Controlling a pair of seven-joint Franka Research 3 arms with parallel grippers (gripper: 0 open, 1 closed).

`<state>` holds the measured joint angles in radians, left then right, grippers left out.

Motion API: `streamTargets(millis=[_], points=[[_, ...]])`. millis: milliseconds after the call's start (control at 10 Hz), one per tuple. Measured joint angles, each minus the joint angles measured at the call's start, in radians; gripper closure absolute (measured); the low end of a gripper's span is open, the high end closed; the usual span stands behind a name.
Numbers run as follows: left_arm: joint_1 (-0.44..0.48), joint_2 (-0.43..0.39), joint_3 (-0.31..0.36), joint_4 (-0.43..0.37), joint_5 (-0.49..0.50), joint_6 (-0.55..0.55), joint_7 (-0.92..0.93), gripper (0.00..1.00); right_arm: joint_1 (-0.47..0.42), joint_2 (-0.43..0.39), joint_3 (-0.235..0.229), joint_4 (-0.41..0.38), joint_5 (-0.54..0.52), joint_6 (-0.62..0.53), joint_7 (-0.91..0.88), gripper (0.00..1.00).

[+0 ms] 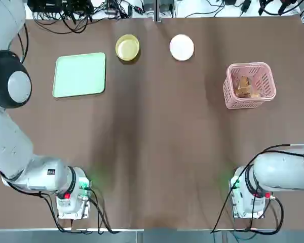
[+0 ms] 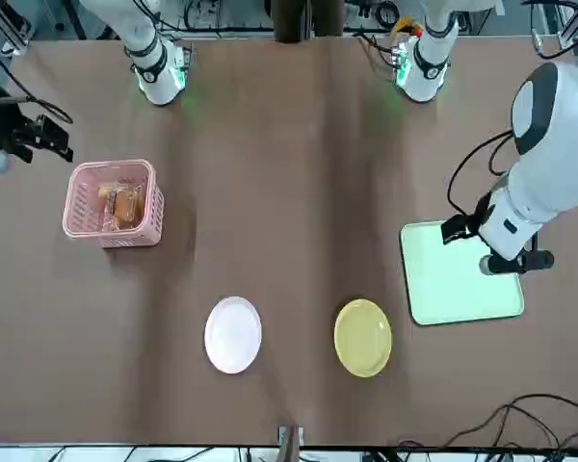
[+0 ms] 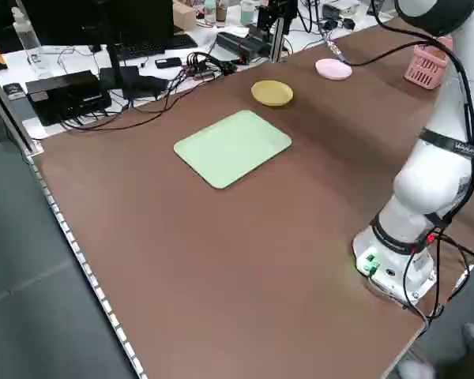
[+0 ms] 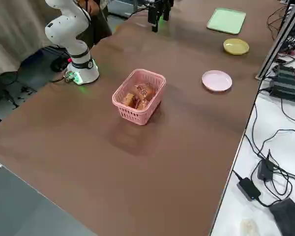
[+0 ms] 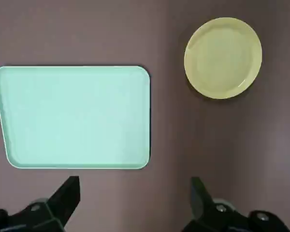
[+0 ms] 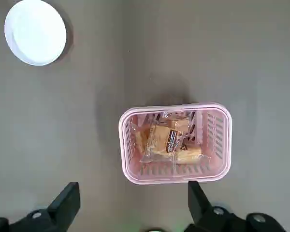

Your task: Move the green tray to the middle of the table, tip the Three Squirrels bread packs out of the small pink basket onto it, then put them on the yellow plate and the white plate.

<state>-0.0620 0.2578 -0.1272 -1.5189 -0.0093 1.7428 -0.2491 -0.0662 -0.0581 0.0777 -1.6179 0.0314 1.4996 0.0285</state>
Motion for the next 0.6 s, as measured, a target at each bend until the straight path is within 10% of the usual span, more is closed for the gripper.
streamTargets(millis=[600], points=[[0.015,-0.019,0.010,0.020,0.000,-0.044,-0.003,0.00,0.000,0.000,0.000,0.000,0.000,0.000,0.000,0.01]])
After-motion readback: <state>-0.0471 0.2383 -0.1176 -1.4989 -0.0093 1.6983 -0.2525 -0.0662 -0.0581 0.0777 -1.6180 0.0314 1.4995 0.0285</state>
